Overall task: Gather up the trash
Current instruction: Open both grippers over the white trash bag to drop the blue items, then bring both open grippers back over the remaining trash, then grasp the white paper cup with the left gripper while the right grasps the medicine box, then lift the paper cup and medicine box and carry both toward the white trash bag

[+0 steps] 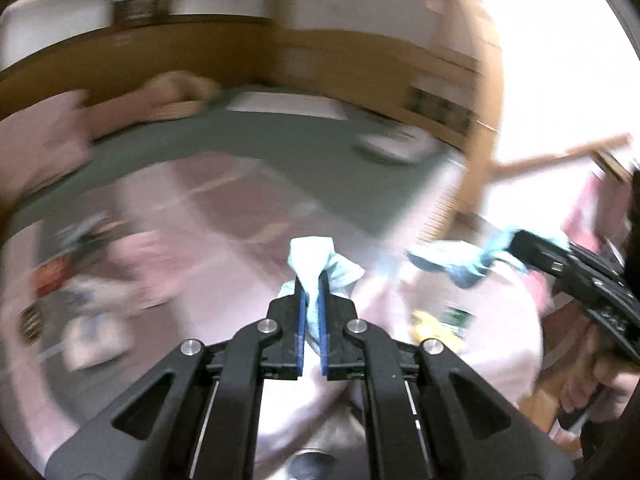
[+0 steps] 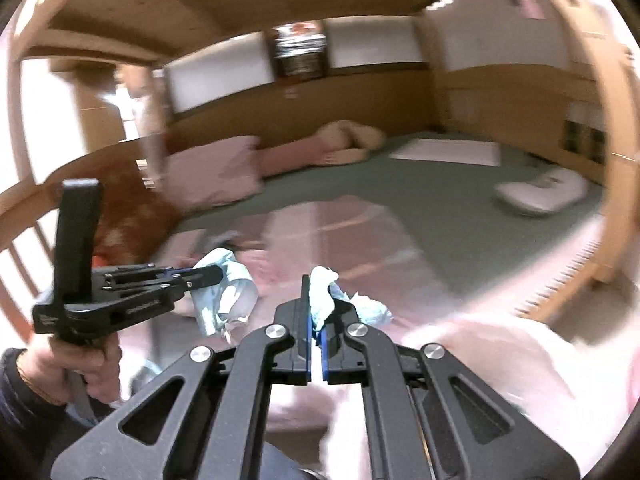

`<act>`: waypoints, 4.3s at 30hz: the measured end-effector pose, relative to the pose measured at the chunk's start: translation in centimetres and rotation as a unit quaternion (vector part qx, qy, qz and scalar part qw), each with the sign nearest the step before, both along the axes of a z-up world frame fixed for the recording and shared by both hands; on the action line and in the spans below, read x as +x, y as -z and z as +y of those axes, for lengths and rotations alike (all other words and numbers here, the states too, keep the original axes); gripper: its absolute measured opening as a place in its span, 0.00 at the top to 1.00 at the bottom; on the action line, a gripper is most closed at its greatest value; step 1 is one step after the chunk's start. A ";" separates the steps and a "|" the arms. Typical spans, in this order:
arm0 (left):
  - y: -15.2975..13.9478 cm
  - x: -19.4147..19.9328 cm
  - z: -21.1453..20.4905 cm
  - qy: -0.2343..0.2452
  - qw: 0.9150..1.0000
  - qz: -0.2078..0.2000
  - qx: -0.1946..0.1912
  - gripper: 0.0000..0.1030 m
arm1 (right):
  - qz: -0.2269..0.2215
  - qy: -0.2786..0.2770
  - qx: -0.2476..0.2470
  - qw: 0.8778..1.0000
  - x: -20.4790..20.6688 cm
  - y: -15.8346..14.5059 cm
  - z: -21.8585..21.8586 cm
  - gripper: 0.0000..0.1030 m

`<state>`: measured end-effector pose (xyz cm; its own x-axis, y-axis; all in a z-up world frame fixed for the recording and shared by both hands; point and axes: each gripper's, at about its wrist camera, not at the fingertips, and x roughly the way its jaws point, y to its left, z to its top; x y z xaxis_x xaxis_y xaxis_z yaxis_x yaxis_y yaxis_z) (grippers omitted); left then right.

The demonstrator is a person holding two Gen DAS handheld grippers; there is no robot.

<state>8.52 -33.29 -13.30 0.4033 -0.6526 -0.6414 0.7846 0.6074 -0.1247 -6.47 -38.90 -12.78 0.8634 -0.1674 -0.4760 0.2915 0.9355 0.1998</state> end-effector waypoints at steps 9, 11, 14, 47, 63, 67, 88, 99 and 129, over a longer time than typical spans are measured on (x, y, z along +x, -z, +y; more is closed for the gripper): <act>3.4 -6.6 -13.2 0.163 0.984 0.030 0.059 0.64 | 0.058 0.098 0.033 0.993 -4.8 2.4 -4.9 0.74; 3.2 -5.4 -12.2 0.117 0.992 0.039 0.041 0.33 | 0.037 0.119 0.045 0.991 -5.1 2.1 -5.2 0.42; 1.2 -2.3 -7.9 0.044 0.999 0.019 0.001 0.23 | 0.010 0.129 0.049 0.990 -4.6 1.2 -5.2 0.24; 0.6 8.0 24.3 -0.309 0.950 -0.015 0.041 0.09 | -0.008 -0.144 0.000 0.990 20.5 2.3 14.8 0.21; 2.4 8.7 23.0 -0.300 0.953 0.014 0.046 0.09 | 0.001 -0.150 -0.008 0.989 21.1 2.5 15.2 0.21; 4.3 9.8 22.0 -0.292 0.954 0.043 0.049 0.09 | 0.009 -0.157 -0.010 0.987 22.6 2.6 15.0 0.21; 15.0 20.5 17.1 -0.235 0.961 0.105 0.097 0.09 | 0.167 -0.309 -0.008 0.936 40.8 11.9 16.4 0.34; 13.5 20.3 19.7 -0.258 0.956 0.114 0.081 0.19 | 0.222 -0.343 0.012 0.913 43.5 15.2 17.7 0.41; 2.4 11.1 26.1 -0.342 0.939 0.010 0.041 0.18 | 0.097 -0.249 -0.025 0.963 25.7 4.9 19.0 0.78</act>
